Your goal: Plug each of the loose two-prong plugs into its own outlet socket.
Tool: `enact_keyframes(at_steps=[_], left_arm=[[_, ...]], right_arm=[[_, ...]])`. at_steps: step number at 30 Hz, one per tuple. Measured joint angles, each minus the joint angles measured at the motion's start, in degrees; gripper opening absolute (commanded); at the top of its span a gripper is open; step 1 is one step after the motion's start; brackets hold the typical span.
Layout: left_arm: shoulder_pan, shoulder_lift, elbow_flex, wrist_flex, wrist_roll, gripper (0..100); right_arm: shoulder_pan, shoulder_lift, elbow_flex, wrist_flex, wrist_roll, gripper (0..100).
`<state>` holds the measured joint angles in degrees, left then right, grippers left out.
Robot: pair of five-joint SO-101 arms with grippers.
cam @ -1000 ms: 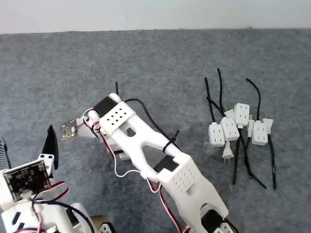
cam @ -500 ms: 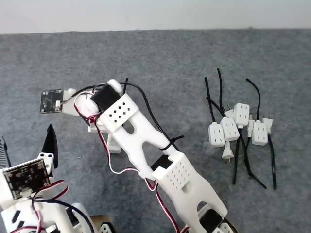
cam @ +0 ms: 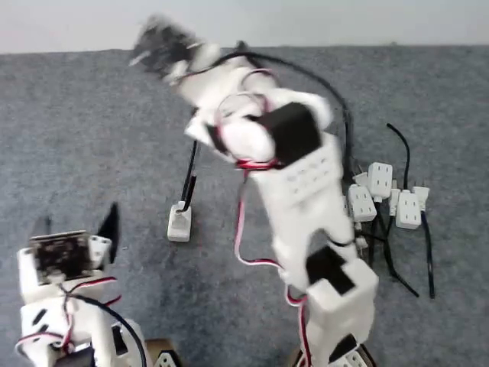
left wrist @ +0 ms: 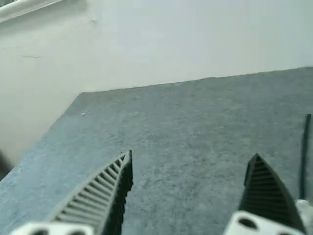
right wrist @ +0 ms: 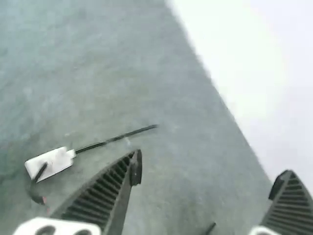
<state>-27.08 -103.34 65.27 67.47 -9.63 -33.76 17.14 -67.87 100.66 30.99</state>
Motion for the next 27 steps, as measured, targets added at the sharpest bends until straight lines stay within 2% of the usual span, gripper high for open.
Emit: enact_keyframes(at_steps=[6, 10, 18, 21, 27], left_arm=[[17.2, 0.0, 0.0, -0.1, -0.4, 36], [25.5, 0.0, 0.0, -1.1, -1.8, 36], [40.8, 0.0, 1.2, 0.2, -1.8, 36], [44.2, 0.0, 4.7, 0.5, -1.8, 36], [44.9, 0.0, 16.1, -3.8, -5.1, 37]], right_arm=[[4.0, -8.0, 16.1, 0.0, -1.1, 40.1], [6.3, -14.7, 19.5, 0.0, -1.1, 40.1], [6.5, -22.9, 26.6, 0.0, -1.1, 40.1], [6.3, -23.9, 29.3, 0.0, -1.1, 40.1], [6.1, -24.0, 30.8, 0.0, -1.1, 40.1]])
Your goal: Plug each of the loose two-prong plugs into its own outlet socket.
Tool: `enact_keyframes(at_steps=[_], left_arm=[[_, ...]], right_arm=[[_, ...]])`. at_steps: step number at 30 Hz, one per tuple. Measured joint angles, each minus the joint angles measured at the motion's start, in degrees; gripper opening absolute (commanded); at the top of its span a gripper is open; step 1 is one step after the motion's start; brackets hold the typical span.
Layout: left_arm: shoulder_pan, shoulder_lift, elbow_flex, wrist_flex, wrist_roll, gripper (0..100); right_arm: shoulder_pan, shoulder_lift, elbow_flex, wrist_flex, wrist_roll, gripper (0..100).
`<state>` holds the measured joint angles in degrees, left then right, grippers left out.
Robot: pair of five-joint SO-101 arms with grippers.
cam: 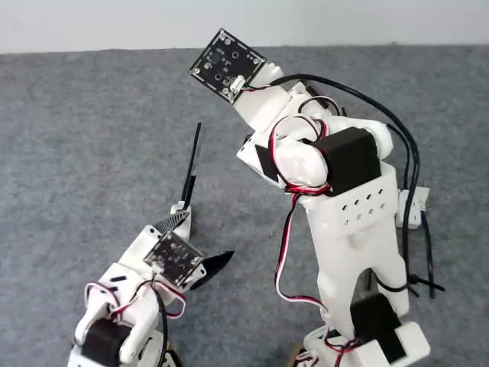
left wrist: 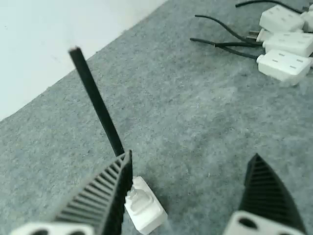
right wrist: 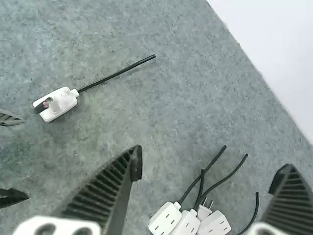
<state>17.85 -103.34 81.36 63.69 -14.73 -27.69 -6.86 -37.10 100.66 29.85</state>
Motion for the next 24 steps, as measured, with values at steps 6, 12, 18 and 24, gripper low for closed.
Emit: enact_keyframes(at_steps=[6, 12, 18, 24], left_arm=[[-1.8, 2.9, 0.8, -5.6, -0.6, 39], [-2.4, 24.8, -12.3, -9.0, -0.6, 39], [3.4, 58.0, -30.1, -9.0, -1.3, 39], [11.3, 87.3, -38.0, -8.3, -5.4, 39]], right_arm=[[0.0, 0.0, 0.0, 0.0, -1.6, 40.1], [0.0, 0.0, 0.0, 0.0, -2.8, 40.1], [0.5, 0.0, 0.0, 0.0, -2.9, 40.1], [0.4, -0.2, 0.1, 0.0, -2.9, 40.1]])
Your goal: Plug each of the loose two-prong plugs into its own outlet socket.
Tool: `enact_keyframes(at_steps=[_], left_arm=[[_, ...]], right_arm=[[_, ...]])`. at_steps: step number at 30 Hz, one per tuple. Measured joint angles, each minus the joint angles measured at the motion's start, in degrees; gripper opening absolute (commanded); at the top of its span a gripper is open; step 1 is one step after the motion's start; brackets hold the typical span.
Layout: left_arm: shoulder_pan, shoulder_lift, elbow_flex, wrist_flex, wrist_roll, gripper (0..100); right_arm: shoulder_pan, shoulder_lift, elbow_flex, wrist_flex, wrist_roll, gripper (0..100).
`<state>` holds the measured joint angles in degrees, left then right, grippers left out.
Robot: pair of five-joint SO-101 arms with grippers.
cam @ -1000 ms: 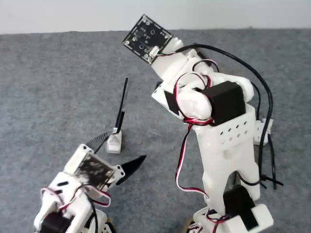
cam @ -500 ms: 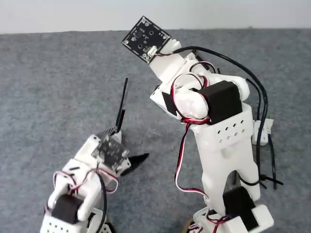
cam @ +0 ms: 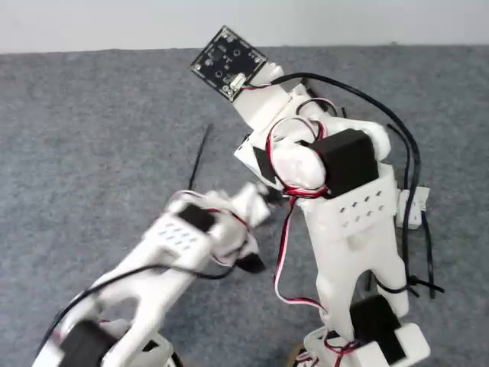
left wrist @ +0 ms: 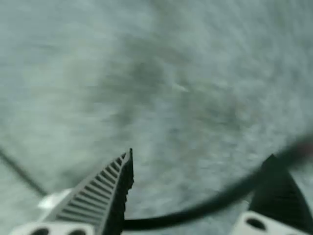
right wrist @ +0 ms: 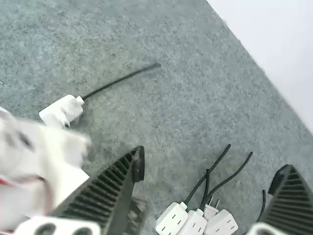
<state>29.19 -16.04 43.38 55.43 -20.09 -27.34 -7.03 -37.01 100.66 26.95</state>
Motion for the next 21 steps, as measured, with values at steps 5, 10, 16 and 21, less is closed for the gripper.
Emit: enact_keyframes(at_steps=[5, 10, 16, 21], left_arm=[[1.6, 14.4, -5.1, 0.0, -0.4, 39], [1.6, 16.4, -7.2, 0.0, -0.8, 39], [1.3, 16.6, -7.5, 0.0, -1.1, 39], [-0.4, 16.8, -7.6, -1.3, -2.2, 39]], right_arm=[[-0.1, 0.0, 0.0, 0.0, 0.0, 40.1], [0.3, 0.0, 0.0, 0.0, -0.2, 40.1], [0.1, 0.0, 0.0, 0.0, -0.2, 40.1], [0.1, 0.0, 0.0, 0.0, -0.2, 40.1]])
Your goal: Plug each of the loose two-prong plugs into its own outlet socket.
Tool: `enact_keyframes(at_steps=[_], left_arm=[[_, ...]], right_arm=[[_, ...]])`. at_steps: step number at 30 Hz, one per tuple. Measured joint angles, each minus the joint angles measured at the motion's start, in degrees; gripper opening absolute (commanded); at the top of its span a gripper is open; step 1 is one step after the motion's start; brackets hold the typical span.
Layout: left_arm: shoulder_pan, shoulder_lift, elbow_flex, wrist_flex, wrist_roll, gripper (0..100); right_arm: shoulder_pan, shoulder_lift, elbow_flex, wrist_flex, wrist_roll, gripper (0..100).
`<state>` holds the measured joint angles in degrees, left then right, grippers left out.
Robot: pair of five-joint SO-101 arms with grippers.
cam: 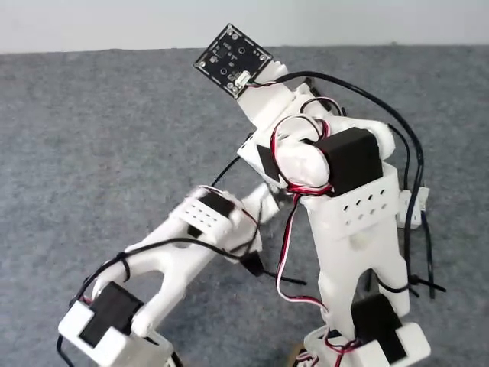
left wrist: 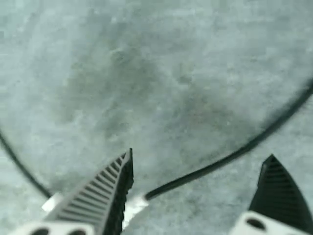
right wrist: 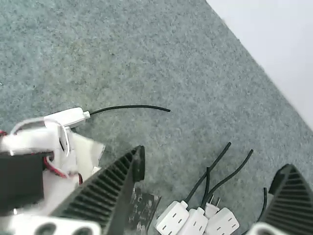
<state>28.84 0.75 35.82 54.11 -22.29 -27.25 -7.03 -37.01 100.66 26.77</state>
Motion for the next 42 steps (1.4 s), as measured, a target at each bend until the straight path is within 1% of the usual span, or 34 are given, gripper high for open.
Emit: enact_keyframes(at_steps=[4, 6, 9, 11, 13, 16, 26, 34, 37, 42], left_arm=[[-5.1, 2.1, -4.1, -0.1, 0.0, 39], [-7.3, 5.5, -8.1, 0.9, 0.0, 39], [-8.6, 13.4, -15.6, 3.3, 0.0, 39], [-9.4, 19.5, -20.8, 5.9, 0.0, 39], [-9.8, 24.5, -26.8, 10.3, 0.5, 39], [-9.8, 28.3, -33.2, 15.7, 1.0, 39], [-8.8, 28.5, -35.1, 24.0, 3.2, 39], [-8.4, 28.5, -35.2, 25.0, 6.0, 39], [-11.5, 29.0, -35.2, 25.0, 6.9, 39], [-21.1, 29.4, -35.2, 25.2, 7.0, 39]], right_arm=[[-0.2, 0.0, 0.0, 0.0, 0.0, 40.1], [-0.2, 0.0, 0.0, 0.0, 0.0, 40.1], [-0.2, 0.0, 0.0, 0.0, 0.0, 40.1], [-1.1, 0.0, 0.0, 0.0, 0.0, 40.1], [-1.3, 0.0, 0.0, 0.0, 0.0, 40.1], [-0.9, 0.0, 0.0, 0.0, 0.0, 40.1], [-1.1, 0.0, 0.0, 0.0, 0.0, 40.1], [-1.2, 0.0, 0.0, 0.0, 0.0, 40.1], [-1.2, 0.0, 0.0, 0.0, 0.0, 40.1], [-1.2, 0.0, 0.0, 0.0, 0.0, 40.1]])
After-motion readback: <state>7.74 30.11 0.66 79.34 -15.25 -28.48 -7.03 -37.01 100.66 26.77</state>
